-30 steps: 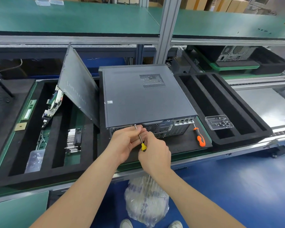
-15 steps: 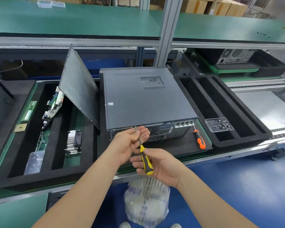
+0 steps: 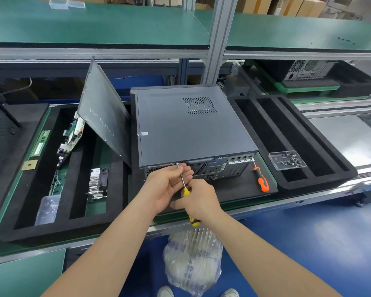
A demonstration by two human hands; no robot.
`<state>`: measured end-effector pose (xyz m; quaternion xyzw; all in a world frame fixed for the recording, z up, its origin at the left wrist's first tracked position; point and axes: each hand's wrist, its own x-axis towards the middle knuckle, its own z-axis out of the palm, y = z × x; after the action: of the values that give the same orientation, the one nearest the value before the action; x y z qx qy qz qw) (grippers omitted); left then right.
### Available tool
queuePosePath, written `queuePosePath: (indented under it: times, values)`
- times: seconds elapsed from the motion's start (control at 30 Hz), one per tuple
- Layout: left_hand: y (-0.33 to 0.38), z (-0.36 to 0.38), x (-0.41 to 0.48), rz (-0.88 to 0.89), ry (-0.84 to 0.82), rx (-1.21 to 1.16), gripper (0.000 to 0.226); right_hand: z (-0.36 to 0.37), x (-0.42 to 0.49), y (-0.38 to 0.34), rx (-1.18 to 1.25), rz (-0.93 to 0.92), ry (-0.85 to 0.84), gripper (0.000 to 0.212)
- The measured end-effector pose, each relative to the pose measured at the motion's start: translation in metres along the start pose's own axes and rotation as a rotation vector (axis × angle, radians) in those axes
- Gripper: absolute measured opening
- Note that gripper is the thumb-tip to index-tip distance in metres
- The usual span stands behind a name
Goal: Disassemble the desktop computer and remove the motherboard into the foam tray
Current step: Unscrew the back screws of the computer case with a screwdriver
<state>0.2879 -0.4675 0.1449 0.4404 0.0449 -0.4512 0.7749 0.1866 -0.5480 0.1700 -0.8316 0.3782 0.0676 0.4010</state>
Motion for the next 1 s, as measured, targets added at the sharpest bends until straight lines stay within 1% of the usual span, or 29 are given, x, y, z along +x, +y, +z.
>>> queuePosePath:
  times: [0.07,0.13,0.2,0.27,0.3,0.33,0.37,0.43,0.5,0.6,0.7,0.8,0.87,1.0]
  values:
    - [-0.002,0.001,0.0,0.024,0.032,0.012,0.021,0.005,0.0,-0.003,0.016,0.022,0.0,0.033]
    - [-0.004,0.003,0.001,0.03,0.062,-0.004,0.019,0.007,-0.001,-0.001,0.14,0.025,-0.045,0.026]
    - [-0.003,0.005,0.003,0.022,0.075,-0.027,0.018,0.004,-0.003,0.005,0.455,0.059,-0.198,0.021]
    - [-0.001,0.006,0.003,0.007,0.068,-0.049,0.019,-0.003,-0.007,0.016,0.859,0.155,-0.462,0.018]
    - [-0.001,0.006,0.003,0.001,0.059,-0.058,0.019,-0.006,-0.01,0.021,1.011,0.203,-0.586,0.024]
    - [0.0,0.006,0.002,-0.004,0.048,-0.066,0.02,-0.008,-0.014,0.026,1.128,0.237,-0.675,0.032]
    - [0.0,0.007,0.001,-0.012,0.036,-0.075,0.021,-0.009,-0.017,0.03,1.222,0.255,-0.718,0.037]
    - [0.001,0.007,0.001,-0.039,0.019,-0.084,0.022,-0.007,-0.022,0.033,1.322,0.236,-0.712,0.036]
    - [0.002,0.007,-0.001,-0.07,0.004,-0.098,0.022,-0.006,-0.025,0.029,1.275,0.161,-0.629,0.03]
    - [0.004,0.007,-0.002,-0.087,0.0,-0.196,0.025,-0.004,-0.025,0.02,1.028,0.02,-0.454,0.027]
    - [0.002,0.008,-0.002,-0.066,0.045,-0.21,0.023,-0.002,-0.024,0.015,0.84,0.029,-0.251,0.022]
    - [0.0,0.009,-0.001,-0.059,0.066,-0.208,0.022,0.001,-0.02,0.015,0.673,0.057,-0.056,0.024]
    - [-0.002,0.008,-0.001,-0.057,0.073,-0.222,0.023,0.003,-0.02,0.015,0.607,0.062,0.001,0.024]
    - [-0.006,0.008,0.0,-0.053,0.091,-0.232,0.023,0.007,-0.019,0.016,0.547,0.06,0.055,0.024]
